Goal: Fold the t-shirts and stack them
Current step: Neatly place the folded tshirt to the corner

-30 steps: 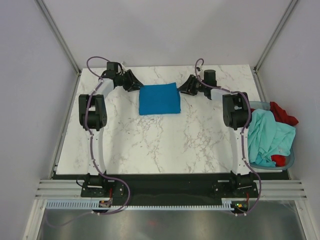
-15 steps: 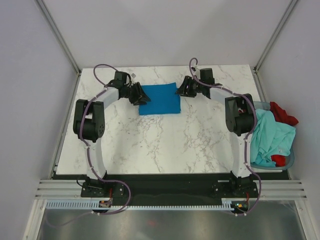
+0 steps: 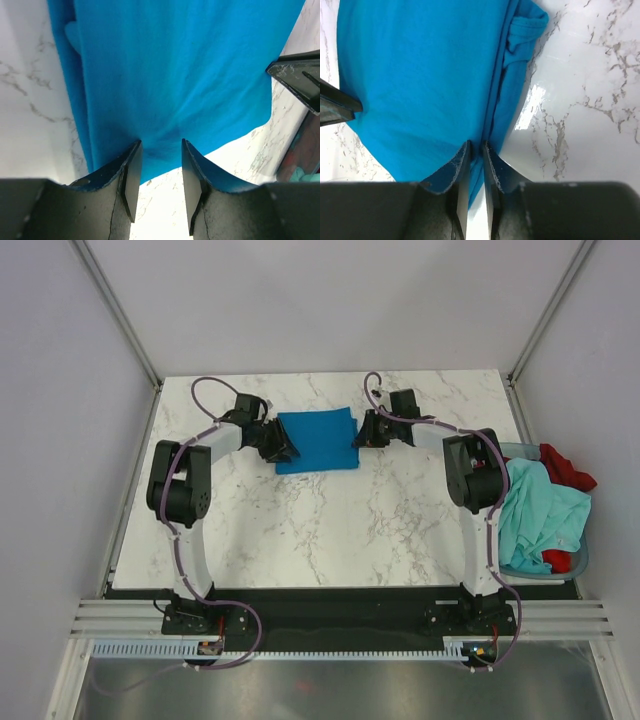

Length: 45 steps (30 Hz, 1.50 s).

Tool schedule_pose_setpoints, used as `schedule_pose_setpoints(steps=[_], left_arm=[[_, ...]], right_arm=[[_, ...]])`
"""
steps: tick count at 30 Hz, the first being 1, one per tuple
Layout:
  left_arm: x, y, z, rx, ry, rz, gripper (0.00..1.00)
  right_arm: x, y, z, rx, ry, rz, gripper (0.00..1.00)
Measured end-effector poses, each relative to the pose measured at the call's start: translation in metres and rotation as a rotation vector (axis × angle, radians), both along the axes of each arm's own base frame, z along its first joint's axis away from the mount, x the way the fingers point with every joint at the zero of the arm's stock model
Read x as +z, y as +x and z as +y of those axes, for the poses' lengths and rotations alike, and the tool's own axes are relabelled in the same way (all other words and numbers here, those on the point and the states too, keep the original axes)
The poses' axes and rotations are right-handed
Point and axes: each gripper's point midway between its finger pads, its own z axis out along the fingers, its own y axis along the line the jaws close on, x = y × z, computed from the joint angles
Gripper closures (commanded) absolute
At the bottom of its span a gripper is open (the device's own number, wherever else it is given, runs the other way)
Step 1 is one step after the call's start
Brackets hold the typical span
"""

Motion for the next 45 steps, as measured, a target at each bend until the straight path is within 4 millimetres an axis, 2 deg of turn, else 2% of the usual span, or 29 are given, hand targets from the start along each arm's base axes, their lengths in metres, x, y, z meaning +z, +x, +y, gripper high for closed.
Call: schedule_pose_setpoints(steps=[1,2,4,5,8,11,13,16,19,21,24,27,28,30,31,32,36,39,42,45], left_arm=[[0.003,0.000,0.002,0.006,0.007,-0.006,0.55],[0.007,0.001,0.003,0.011,0.012,-0.016,0.55],[0.023,0.001,0.006,0.019,0.013,-0.043,0.55],[0.034,0.003,0.007,0.023,0.010,-0.069,0.55],[0.077,0.002,0.005,0.016,-0.019,-0.158,0.51],[0.126,-0.023,-0.003,-0.049,-0.118,-0.234,0.51],[0.141,-0.043,-0.005,-0.076,-0.151,-0.255,0.51],[0.145,-0.073,-0.007,-0.114,-0.188,-0.242,0.51],[0.125,-0.097,-0.003,-0.136,-0.177,-0.184,0.51],[0.118,-0.105,-0.002,-0.146,-0.172,-0.161,0.51],[0.111,-0.121,0.001,-0.169,-0.160,-0.135,0.51],[0.114,-0.129,0.003,-0.179,-0.156,-0.147,0.51],[0.116,-0.130,0.003,-0.183,-0.155,-0.155,0.51],[0.121,-0.132,0.003,-0.186,-0.157,-0.171,0.51],[0.123,-0.132,0.003,-0.186,-0.158,-0.176,0.51],[0.124,-0.132,0.003,-0.186,-0.158,-0.179,0.51],[0.125,-0.133,0.003,-0.188,-0.160,-0.182,0.51],[0.127,-0.134,0.003,-0.190,-0.162,-0.188,0.51],[0.130,-0.135,0.002,-0.194,-0.166,-0.195,0.51],[0.133,-0.137,0.001,-0.200,-0.171,-0.202,0.51]], right_arm=[[0.000,0.000,-0.001,0.000,-0.006,-0.003,0.74],[0.001,-0.001,-0.002,-0.001,-0.012,-0.002,0.66],[0.003,-0.002,-0.004,-0.005,-0.026,-0.001,0.57],[0.006,-0.002,-0.005,-0.007,-0.032,-0.003,0.50],[0.010,-0.004,-0.009,-0.015,-0.050,-0.003,0.42],[0.015,-0.002,-0.013,-0.032,-0.066,-0.010,0.36],[0.017,0.001,-0.014,-0.041,-0.076,-0.010,0.34],[0.023,0.012,-0.014,-0.050,-0.083,-0.027,0.33],[0.026,0.030,-0.010,-0.045,-0.086,-0.059,0.34],[0.023,0.038,-0.008,-0.041,-0.091,-0.067,0.35],[0.011,0.047,-0.004,-0.029,-0.095,-0.066,0.39],[0.010,0.054,-0.001,-0.021,-0.118,-0.085,0.54],[0.007,0.055,0.001,-0.013,-0.130,-0.086,0.72],[0.003,0.057,0.003,-0.001,-0.160,-0.098,0.87],[0.002,0.058,0.004,0.002,-0.175,-0.101,0.97],[0.001,0.059,0.004,0.006,-0.188,-0.106,1.00],[0.004,0.063,-0.003,0.002,-0.241,-0.122,1.00],[0.008,0.068,-0.015,-0.006,-0.282,-0.128,1.00],[0.016,0.078,-0.035,-0.030,-0.335,-0.141,1.00],[0.027,0.093,-0.071,-0.076,-0.427,-0.171,1.00]])
